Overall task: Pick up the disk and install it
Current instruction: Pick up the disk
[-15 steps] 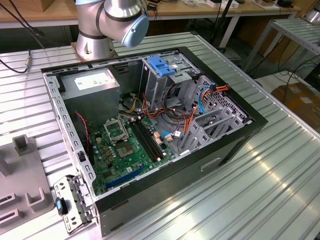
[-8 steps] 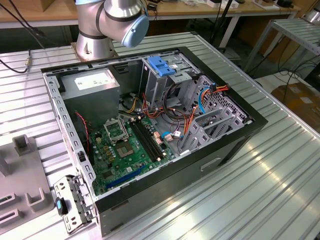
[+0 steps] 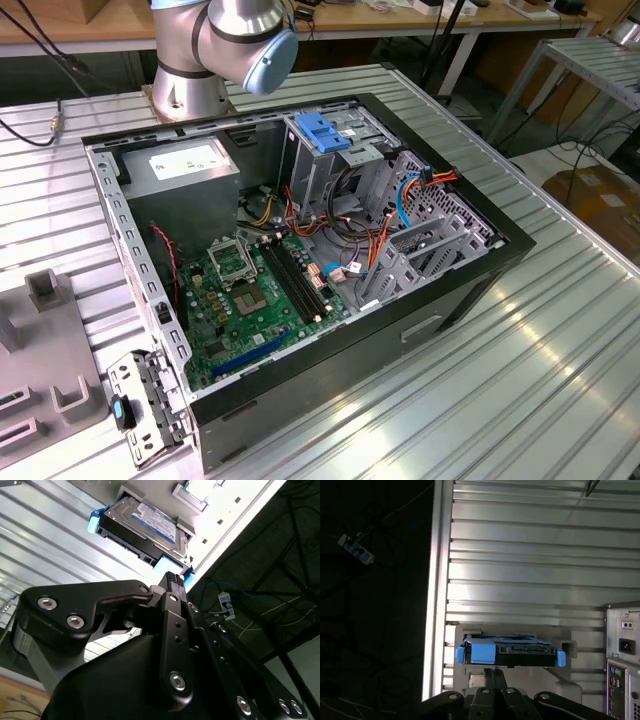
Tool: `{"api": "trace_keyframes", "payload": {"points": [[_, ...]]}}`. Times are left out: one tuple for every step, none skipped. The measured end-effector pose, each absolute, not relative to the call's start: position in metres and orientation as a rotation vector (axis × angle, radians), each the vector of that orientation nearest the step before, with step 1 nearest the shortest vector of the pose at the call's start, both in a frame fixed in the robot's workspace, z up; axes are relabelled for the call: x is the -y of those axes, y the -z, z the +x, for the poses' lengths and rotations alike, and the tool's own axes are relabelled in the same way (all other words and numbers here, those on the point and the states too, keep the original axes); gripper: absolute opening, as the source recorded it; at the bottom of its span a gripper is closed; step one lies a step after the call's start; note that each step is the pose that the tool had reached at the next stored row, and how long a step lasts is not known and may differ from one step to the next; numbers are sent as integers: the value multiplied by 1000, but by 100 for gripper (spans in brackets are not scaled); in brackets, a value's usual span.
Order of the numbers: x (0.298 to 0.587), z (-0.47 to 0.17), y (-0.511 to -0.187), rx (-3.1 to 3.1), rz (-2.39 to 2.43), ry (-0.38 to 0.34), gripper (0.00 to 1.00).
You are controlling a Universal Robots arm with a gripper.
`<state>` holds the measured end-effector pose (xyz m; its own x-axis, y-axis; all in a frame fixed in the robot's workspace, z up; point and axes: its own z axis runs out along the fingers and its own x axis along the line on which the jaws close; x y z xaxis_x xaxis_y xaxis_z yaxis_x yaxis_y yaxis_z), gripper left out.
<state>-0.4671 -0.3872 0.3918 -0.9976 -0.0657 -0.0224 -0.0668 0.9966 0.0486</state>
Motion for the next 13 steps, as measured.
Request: {"api": "trace_keyframes", "payload": {"points": [[387,-467,-392,-3118,-127,-77,11],[387,-467,-392,-3116,-180,-78,11],[387,-467,-392,-3114,-223,-78,11],[387,-467,-392,-3111,-270,-79,11],[387,-467,-392,-3107,-316,-79,11],[387,-467,-392,-3104,-354,-79,11],[387,-467,-392,-3099,-397,-80,11],[387,-467,-392,-3096,-425,-80,11],[387,-467,-392,-3093,-450,-80,11],[387,-467,-392,-3089,-476,-81,11],[387,-467,-392,-3086,-499,-81,11],[387,-467,-392,-3080,-537,-81,11],[387,-467,-392,-3072,-587,-81,11]]}}
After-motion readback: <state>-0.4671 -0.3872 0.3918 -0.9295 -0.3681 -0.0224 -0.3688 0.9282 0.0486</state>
